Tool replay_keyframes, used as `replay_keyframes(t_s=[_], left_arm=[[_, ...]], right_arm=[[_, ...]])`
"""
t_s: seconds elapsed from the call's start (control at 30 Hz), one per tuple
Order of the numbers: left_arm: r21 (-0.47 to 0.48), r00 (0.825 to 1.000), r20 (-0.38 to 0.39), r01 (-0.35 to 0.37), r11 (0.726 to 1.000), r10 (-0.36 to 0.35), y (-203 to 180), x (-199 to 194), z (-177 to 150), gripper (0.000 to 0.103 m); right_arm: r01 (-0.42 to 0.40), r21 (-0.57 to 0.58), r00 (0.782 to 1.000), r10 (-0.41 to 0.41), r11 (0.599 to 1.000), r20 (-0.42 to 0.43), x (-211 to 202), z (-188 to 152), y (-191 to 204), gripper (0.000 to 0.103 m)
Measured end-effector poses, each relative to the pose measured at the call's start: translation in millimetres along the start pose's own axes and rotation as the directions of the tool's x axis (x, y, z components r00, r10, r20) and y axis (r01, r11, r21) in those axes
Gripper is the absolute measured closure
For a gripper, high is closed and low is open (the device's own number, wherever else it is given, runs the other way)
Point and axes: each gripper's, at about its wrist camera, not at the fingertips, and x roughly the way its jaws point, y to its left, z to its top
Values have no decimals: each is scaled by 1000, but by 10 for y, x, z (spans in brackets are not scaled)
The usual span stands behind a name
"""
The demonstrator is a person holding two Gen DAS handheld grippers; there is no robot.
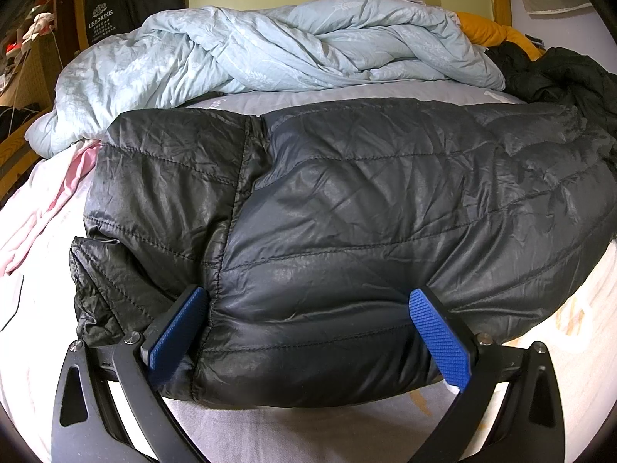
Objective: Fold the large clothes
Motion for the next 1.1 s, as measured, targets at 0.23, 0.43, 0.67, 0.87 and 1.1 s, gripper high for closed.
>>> replay_keyframes(t_s=[0.23,0.43,0.67,0.87,1.1], left_arm=[[-8,1000,2,7,1000,-7,6,-14,8,0],[-36,997,69,25,999,-22,118,-233,110,0],[-202,992,118,64,977,-41,666,-572,307,0],[-289,960,-45,253,923,-277,722,-256,260,1],[-319,885,-136,386,866,-445,483,66,117,57]], right_arm=[[122,-209,992,-121,970,16,-43,-33,280,57],[137,-275,990,-136,952,25,-197,-27,320,67],[221,-300,975,-211,928,66,-457,172,184,67],[334,-348,942,-319,876,101,-595,523,41,67],[386,-428,922,-357,817,149,-556,534,257,67]])
